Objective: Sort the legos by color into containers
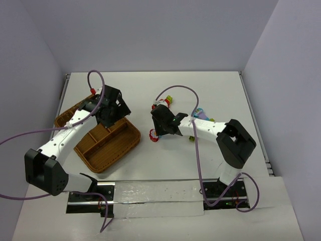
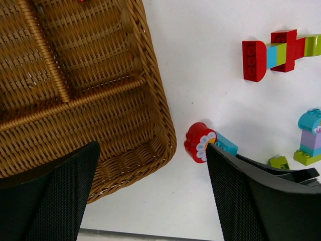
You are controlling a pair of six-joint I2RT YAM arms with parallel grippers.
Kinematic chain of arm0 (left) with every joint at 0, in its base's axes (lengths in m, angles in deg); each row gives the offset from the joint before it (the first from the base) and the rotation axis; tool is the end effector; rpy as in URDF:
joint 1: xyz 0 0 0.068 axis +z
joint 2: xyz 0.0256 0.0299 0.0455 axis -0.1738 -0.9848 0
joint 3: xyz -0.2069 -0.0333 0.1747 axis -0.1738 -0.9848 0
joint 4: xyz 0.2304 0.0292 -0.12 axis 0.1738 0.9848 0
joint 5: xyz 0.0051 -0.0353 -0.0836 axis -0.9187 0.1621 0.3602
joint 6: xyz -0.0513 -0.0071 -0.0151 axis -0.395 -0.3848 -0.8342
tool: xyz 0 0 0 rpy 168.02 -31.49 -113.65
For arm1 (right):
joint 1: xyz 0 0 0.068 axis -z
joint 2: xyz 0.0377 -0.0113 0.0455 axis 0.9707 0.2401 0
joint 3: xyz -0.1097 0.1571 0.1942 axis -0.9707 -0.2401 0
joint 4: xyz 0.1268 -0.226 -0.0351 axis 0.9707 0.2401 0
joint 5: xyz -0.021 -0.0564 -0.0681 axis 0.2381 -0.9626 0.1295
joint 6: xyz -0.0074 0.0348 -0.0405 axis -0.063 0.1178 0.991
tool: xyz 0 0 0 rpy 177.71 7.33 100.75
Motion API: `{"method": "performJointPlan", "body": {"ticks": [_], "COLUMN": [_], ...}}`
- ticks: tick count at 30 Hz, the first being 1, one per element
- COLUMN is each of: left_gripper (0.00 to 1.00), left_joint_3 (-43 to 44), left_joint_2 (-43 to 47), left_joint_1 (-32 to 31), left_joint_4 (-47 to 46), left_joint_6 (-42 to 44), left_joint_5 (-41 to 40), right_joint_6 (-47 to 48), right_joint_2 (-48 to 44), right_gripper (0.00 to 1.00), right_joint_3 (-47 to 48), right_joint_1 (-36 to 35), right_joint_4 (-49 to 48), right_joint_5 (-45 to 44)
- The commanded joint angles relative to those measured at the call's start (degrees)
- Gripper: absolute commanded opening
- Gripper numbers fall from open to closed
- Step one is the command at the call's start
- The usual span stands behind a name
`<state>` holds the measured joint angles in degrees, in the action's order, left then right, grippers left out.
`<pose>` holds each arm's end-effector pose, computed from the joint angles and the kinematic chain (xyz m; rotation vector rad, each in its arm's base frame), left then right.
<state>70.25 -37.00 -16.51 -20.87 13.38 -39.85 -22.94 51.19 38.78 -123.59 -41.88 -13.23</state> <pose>0.2520 -0.1165 0.3023 -0.7015 2.4485 -0.2651 0.2492 0.2614 0.1996 -0.3825 2.4670 0.3000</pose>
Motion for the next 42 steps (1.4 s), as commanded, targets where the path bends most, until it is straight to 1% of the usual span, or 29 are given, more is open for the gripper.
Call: {"method": "performJointPlan", "body": {"ticks": [1, 3, 4, 7, 8, 11, 12, 13, 15, 16, 22, 23, 24, 27, 29, 32, 36, 38, 42], "left_gripper": [0.93, 0.93, 0.93, 0.93, 0.93, 0.93, 0.93, 0.93, 0.93, 0.93, 0.92, 0.92, 0.92, 0.92, 0.90, 0.85, 0.85, 0.84, 0.82], "left_joint_3": [-0.5, -0.6, -0.6, -0.8, -1.0, -1.8, -3.0, -4.0, -6.4, -7.6, -15.1, -15.8, -16.8, -17.1, -15.7, -14.3, -13.7, -13.6, -12.8], "left_joint_2": [1.5, 1.3, 1.2, 1.1, 1.0, 1.1, 1.5, 2.0, 3.4, 4.0, 6.2, 6.1, 5.5, 3.0, 0.8, -2.4, -4.4, -5.2, -6.8], "left_joint_1": [0.2, 0.2, 0.2, 0.2, 0.2, 0.2, 0.2, 0.1, -0.4, -0.7, -3.4, -3.4, -3.9, -5.4, -6.8, -8.8, -10.3, -10.9, -11.8], "left_joint_4": [-2.1, -2.7, -2.9, -3.9, -4.8, -7.7, -9.6, -11.6, -17.4, -20.1, -39.1, -39.4, -42.6, -46.0, -46.7, -47.3, -47.5, -49.6, -50.7], "left_joint_6": [2.1, 2.6, 2.8, 3.3, 3.5, 4.0, 4.1, 4.1, 3.5, 3.0, 1.2, 1.0, 0.8, 0.6, 1.0, 0.8, 1.0, 0.8, 0.7], "left_joint_5": [0.6, 1.2, 1.5, 2.9, 3.9, 9.1, 11.5, 12.0, 18.3, 20.0, 31.4, 32.8, 34.3, 37.3, 38.3, 39.1, 38.7, 38.5, 39.0], "right_joint_6": [-0.8, -1.0, -1.0, -0.9, -0.8, -0.7, -0.6, -0.6, -0.6, -0.6, -0.8, -0.8, -1.0, -1.3, -1.5, -1.4, -1.2, -1.3, -1.3], "right_joint_2": [1.2, -1.6, -3.3, -8.4, -11.5, -17.6, -19.5, -20.8, -23.3, -24.3, -28.9, -29.2, -29.5, -30.7, -31.3, -31.8, -32.5, -32.9, -33.2], "right_gripper": [0.15, 0.03, 0.00, 0.00, 0.00, 0.00, 0.00, 0.00, 0.00, 0.00, 0.00, 0.00, 0.00, 0.00, 0.00, 0.00, 0.00, 0.00, 0.00], "right_joint_3": [3.6, 2.8, 2.1, 0.2, -0.7, -4.1, -5.0, -5.8, -7.2, -7.8, -10.5, -10.5, -10.4, -10.2, -10.0, -9.4, -9.2, -9.4, -9.4], "right_joint_1": [-0.4, -0.3, -0.3, -0.3, -0.1, 1.2, 1.8, 2.4, 3.7, 4.3, 6.7, 6.7, 6.9, 6.9, 7.0, 7.0, 6.9, 6.9, 7.0], "right_joint_4": [-2.4, -2.4, -2.4, -1.8, -1.3, -0.4, -0.2, -0.1, 0.6, 0.8, 0.8, 0.8, 0.9, 0.9, 0.7, 1.4, 2.0, 2.0, 2.0], "right_joint_5": [-2.1, -3.0, -3.6, -5.7, -7.3, -9.4, -9.5, -9.6, -9.4, -9.2, -4.8, -4.7, -3.3, -1.3, -0.3, 0.0, 0.4, 1.0, 1.8]}}
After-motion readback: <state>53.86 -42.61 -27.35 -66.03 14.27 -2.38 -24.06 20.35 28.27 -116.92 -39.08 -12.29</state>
